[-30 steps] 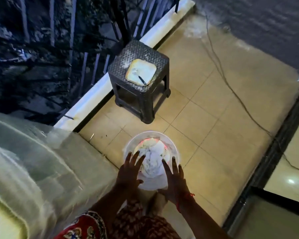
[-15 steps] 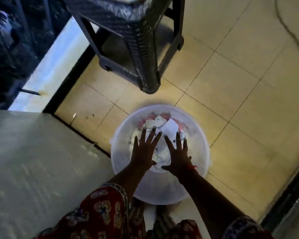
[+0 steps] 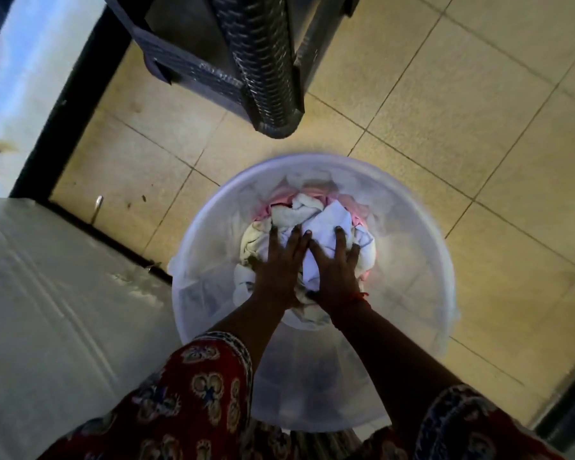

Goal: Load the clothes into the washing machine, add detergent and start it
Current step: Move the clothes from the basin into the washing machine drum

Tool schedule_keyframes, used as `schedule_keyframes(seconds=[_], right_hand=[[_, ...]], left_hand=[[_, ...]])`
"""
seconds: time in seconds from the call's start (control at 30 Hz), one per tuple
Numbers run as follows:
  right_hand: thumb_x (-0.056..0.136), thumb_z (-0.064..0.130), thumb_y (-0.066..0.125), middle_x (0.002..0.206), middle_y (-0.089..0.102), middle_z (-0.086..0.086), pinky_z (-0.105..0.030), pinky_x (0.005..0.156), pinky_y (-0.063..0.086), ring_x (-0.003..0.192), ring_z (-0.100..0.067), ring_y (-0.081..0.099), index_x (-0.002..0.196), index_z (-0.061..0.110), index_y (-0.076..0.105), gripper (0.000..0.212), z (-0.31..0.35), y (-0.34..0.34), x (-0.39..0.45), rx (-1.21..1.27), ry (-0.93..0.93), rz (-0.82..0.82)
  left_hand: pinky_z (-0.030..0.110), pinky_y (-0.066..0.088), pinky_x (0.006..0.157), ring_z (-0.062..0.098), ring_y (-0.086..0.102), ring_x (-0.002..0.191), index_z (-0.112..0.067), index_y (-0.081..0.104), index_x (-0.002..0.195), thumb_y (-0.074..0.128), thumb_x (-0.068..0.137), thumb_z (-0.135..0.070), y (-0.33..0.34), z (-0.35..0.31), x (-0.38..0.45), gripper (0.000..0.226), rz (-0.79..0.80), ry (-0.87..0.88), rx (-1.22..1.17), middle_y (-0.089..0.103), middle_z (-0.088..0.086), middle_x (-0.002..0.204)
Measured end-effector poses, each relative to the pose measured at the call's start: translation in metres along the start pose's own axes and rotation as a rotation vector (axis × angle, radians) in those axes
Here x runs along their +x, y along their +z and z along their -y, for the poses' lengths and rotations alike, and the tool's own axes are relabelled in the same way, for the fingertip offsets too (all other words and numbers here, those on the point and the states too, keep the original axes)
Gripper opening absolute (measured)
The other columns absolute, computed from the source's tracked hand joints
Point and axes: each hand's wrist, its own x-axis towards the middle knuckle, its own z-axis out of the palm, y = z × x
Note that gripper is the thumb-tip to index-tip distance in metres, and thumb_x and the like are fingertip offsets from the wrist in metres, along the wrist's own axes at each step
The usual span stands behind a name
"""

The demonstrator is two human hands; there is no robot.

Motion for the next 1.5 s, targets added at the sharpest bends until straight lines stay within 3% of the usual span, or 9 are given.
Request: schedule_keyframes(seconds=[0.13, 0.27, 0.4, 0.6, 0.7, 0.87, 1.1, 1.33, 1.5], right_hand=[[0.058, 0.024, 0.070, 0.132, 0.042, -0.033, -0.054, 0.089, 0.047, 0.104, -0.054, 0.052, 0.122, 0.025, 0.047, 0.068, 0.001, 0.001, 0.009, 0.084, 0.063, -0.027], [0.066, 0.027, 0.054, 0.128, 0.044, -0.024, -0.048, 0.090, 0.043, 0.113, -0.046, 0.047, 0.112, 0.021, 0.060, 0.047, 0.012, -0.010, 0.010, 0.071, 0.089, 0.038], [0.065, 0.021, 0.064, 0.124, 0.049, -0.024, -0.045, 0.084, 0.045, 0.111, -0.044, 0.051, 0.106, 0.020, 0.061, 0.040, 0.034, -0.034, -0.008, 0.101, 0.094, 0.005], [0.065, 0.017, 0.056, 0.119, 0.052, -0.021, -0.034, 0.074, 0.028, 0.095, -0.037, 0.054, 0.106, 0.013, 0.064, 0.042, 0.087, -0.127, -0.064, 0.143, 0.067, -0.103], [0.059, 0.018, 0.053, 0.138, 0.039, -0.017, -0.034, 0.084, 0.032, 0.105, -0.039, 0.049, 0.118, 0.019, 0.060, 0.060, 0.113, -0.187, -0.094, 0.180, 0.134, -0.033], [0.057, 0.025, 0.056, 0.144, 0.031, -0.010, -0.040, 0.095, 0.040, 0.116, -0.039, 0.045, 0.127, 0.026, 0.054, 0.069, 0.148, -0.278, -0.143, 0.146, 0.115, 0.029], [0.058, 0.036, 0.054, 0.134, 0.041, 0.003, -0.029, 0.091, 0.035, 0.122, -0.029, 0.040, 0.117, 0.034, 0.049, 0.059, 0.215, -0.424, -0.208, -0.076, -0.047, -0.041], [0.058, 0.020, 0.073, 0.122, 0.043, -0.004, -0.035, 0.088, 0.038, 0.122, -0.029, 0.040, 0.108, 0.028, 0.056, 0.053, 0.297, -0.547, -0.264, -0.152, -0.296, -0.227], [0.060, 0.033, 0.068, 0.123, 0.035, -0.004, -0.036, 0.088, 0.042, 0.111, -0.033, 0.045, 0.104, 0.032, 0.054, 0.047, 0.364, -0.603, -0.281, -0.160, -0.439, -0.281]], left_hand=[[0.062, 0.039, 0.100, 0.050, 0.018, 0.141, -0.021, 0.003, 0.148, 0.051, 0.077, -0.059, 0.026, 0.005, 0.014, 0.093, 0.051, 0.082, -0.301, 0.027, 0.008, 0.156], [0.052, 0.038, 0.100, 0.042, 0.045, 0.126, -0.024, 0.038, 0.135, 0.035, 0.080, -0.052, 0.027, 0.012, 0.026, 0.062, 0.116, 0.102, -0.291, 0.049, 0.002, 0.132], [0.047, 0.043, 0.097, 0.035, 0.051, 0.118, -0.027, 0.050, 0.117, 0.037, 0.086, -0.049, -0.004, 0.015, 0.004, 0.041, 0.041, 0.090, -0.372, 0.056, -0.001, 0.116], [0.043, 0.037, 0.103, 0.026, 0.058, 0.111, -0.024, 0.062, 0.109, 0.048, 0.087, -0.042, -0.097, 0.005, -0.056, 0.032, -0.131, 0.080, -0.472, 0.065, 0.000, 0.111], [0.034, 0.027, 0.108, 0.020, 0.063, 0.104, -0.022, 0.066, 0.102, 0.050, 0.087, -0.035, -0.158, -0.001, -0.090, 0.026, -0.232, 0.098, -0.485, 0.068, -0.001, 0.104], [0.041, 0.027, 0.111, 0.016, 0.056, 0.118, -0.024, 0.062, 0.117, 0.052, 0.089, -0.038, -0.254, -0.011, -0.149, 0.033, -0.289, 0.107, -0.509, 0.065, -0.004, 0.120], [0.039, 0.043, 0.096, 0.016, 0.062, 0.094, -0.031, 0.056, 0.095, 0.051, 0.075, -0.044, -0.412, -0.019, -0.226, 0.024, -0.435, 0.085, -0.397, 0.061, -0.010, 0.093], [0.045, 0.046, 0.091, 0.019, 0.045, 0.125, -0.038, 0.045, 0.116, 0.040, 0.073, -0.068, -0.541, -0.002, -0.300, 0.053, -0.486, -0.074, -0.445, 0.052, -0.015, 0.119], [0.043, 0.042, 0.090, 0.028, 0.050, 0.106, -0.032, 0.046, 0.102, 0.042, 0.066, -0.054, -0.625, 0.031, -0.367, 0.042, -0.620, -0.148, -0.422, 0.052, -0.006, 0.105]])
